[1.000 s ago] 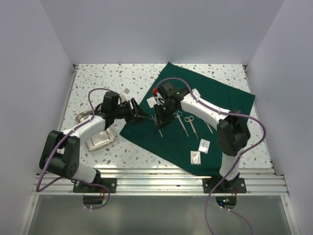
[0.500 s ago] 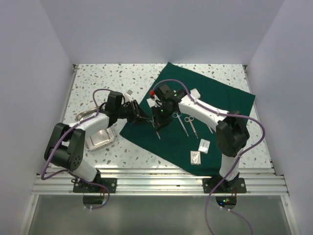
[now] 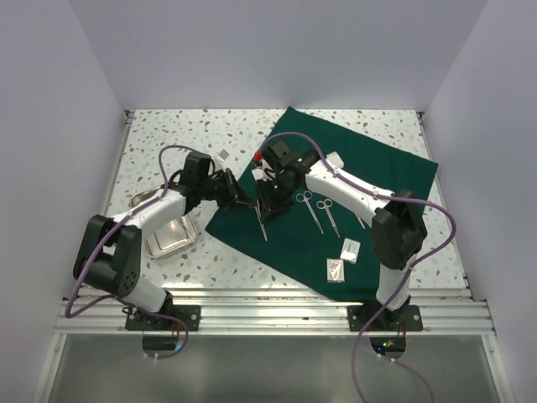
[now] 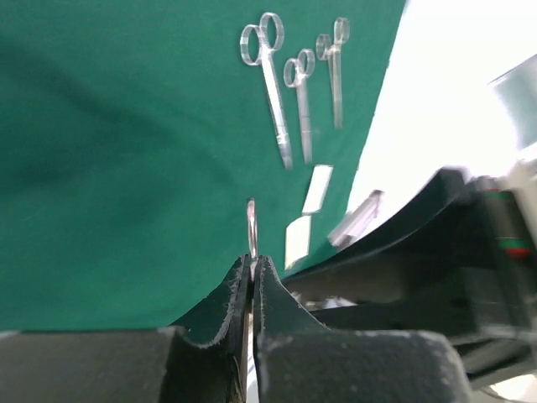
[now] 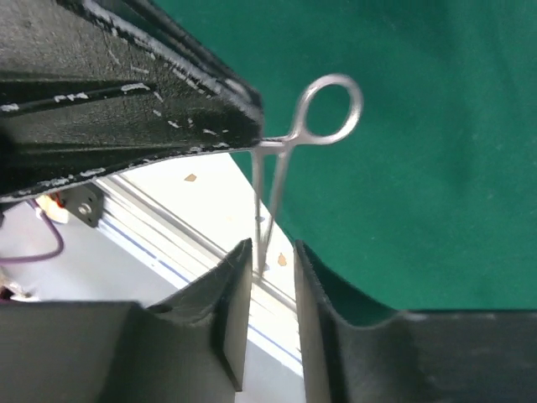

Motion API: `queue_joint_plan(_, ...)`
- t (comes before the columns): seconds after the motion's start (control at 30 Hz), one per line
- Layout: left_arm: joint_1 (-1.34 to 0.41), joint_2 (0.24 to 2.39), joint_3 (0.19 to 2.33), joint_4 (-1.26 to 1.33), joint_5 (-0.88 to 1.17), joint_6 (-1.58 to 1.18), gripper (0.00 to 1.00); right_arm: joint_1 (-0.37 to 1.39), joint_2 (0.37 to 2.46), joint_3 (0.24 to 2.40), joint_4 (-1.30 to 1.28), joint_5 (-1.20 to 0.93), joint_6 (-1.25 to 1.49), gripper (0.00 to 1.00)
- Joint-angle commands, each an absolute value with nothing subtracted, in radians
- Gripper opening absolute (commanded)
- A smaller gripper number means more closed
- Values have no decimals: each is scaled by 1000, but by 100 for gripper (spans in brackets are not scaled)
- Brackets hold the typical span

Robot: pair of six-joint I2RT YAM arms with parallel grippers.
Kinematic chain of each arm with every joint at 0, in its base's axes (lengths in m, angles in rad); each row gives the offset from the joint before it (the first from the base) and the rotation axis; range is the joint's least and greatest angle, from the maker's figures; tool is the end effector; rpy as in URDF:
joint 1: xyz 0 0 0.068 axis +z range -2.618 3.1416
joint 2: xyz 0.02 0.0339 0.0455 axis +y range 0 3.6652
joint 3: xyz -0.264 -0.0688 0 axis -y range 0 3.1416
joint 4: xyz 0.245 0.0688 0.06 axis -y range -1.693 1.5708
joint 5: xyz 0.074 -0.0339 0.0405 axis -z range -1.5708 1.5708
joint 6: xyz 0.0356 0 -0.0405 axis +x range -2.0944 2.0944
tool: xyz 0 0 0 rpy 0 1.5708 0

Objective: Prepare the surgical pack

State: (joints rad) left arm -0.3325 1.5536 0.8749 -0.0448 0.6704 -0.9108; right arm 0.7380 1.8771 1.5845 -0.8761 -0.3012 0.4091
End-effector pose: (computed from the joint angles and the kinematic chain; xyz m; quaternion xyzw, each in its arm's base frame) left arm 0.2954 -0.1254 0.2029 -0.1158 0.8637 -0.4699 0.1409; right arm 0.2842 0.2727 0.2526 -0.1882 0.9508 0.2306 0.0861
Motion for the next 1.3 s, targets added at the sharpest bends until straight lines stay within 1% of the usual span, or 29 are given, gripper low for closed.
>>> queue_joint_plan(0.0, -298, 1451, 951, -309, 559, -734, 0, 738, 1850, 1672, -931, -262, 364, 35)
queue_joint_plan(0.03, -279, 1431, 969, -348, 543, -715, 0, 736, 1835, 1675, -945, -235, 345, 38)
queue_joint_plan(0.07, -244, 1384, 979, -420, 505, -700, 0, 735, 1826, 1672, -959, -226, 339, 45)
queue_joint_plan(0.13, -195, 1353, 1046, -519, 431, -632, 0, 721, 1800, 1661, -966, -222, 327, 52)
queue_joint_plan(0.17, -181, 1338, 1075, -637, 358, -609, 0, 713, 1792, 1649, -977, -224, 321, 53)
queue_joint_plan(0.23, -152, 1321, 1158, -737, 280, -554, 0, 703, 1776, 1634, -985, -224, 301, 54)
queue_joint_plan(0.27, -141, 1310, 1181, -809, 174, -542, 0, 698, 1761, 1614, -985, -224, 295, 54)
queue_joint_plan(0.37, -129, 1279, 1245, -902, 4, -509, 0, 686, 1740, 1579, -992, -244, 267, 54)
queue_joint_plan(0.5, -121, 1318, 1290, -985, -173, -482, 0, 680, 1714, 1548, -1011, -265, 250, 54)
queue_joint_plan(0.67, -109, 1394, 1281, -1006, -313, -465, 0, 670, 1686, 1516, -1031, -252, 250, 54)
queue_joint_plan(0.8, -81, 1445, 1252, -956, -298, -437, 0, 657, 1680, 1499, -1029, -233, 249, 55)
queue_joint_plan(1.07, 30, 1539, 1163, -784, -150, -368, 0, 592, 1732, 1503, -1051, -195, 244, 56)
queue_joint_plan(1.23, 66, 1586, 1135, -755, -84, -370, 0, 561, 1807, 1528, -1072, -123, 255, 61)
queue_joint_plan(1.27, 66, 1586, 1129, -752, -75, -373, 4, 558, 1822, 1532, -1074, -82, 250, 61)
